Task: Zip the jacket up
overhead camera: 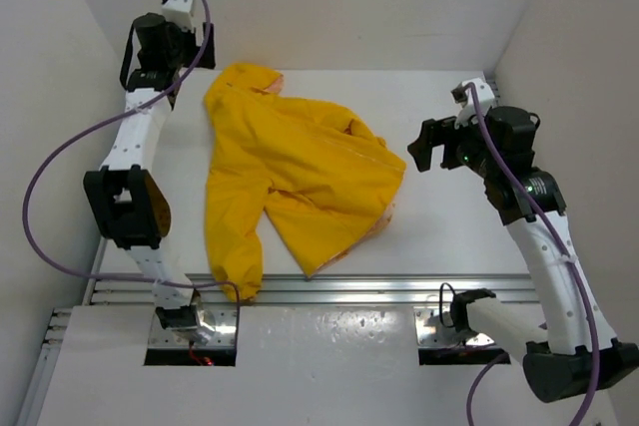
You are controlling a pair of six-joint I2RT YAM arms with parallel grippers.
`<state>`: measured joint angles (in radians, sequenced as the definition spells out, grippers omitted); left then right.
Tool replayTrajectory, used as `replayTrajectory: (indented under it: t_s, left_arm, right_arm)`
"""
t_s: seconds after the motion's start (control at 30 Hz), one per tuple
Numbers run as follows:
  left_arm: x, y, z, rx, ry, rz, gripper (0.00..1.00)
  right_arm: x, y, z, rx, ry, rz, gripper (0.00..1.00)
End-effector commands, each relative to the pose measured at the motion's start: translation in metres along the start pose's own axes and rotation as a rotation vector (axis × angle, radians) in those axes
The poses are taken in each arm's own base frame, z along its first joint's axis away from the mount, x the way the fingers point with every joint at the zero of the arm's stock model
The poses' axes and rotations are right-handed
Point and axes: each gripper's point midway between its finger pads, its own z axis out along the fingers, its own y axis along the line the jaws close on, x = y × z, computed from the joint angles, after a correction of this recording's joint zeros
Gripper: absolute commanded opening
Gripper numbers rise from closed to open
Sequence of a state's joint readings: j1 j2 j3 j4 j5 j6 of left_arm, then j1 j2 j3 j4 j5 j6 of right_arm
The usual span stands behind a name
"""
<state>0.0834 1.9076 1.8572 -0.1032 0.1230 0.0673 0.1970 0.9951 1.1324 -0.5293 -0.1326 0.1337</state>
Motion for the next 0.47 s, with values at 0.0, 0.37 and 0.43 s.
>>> replayTrajectory:
  t_s: [0.0, 0.37, 0.43]
  left_arm:
    - [-0.031, -0.059, -0.063, 0.122, 0.018, 0.045, 1.00]
    - [0.076, -0.077, -0.172, 0.102, 0.293, -0.086, 1.00]
    - [0.090, -0.070, -0.177, 0.068, 0.312, -0.098, 1.00]
  right_arm:
    - [-0.006, 0.000, -0.011, -0.057, -0.004, 0.035, 1.00]
    - [0.092, -0.044, 0.005, -0.080, 0.239, 0.148, 1.00]
    - [0.103, -0.054, 0.007, -0.055, 0.255, 0.175, 1.00]
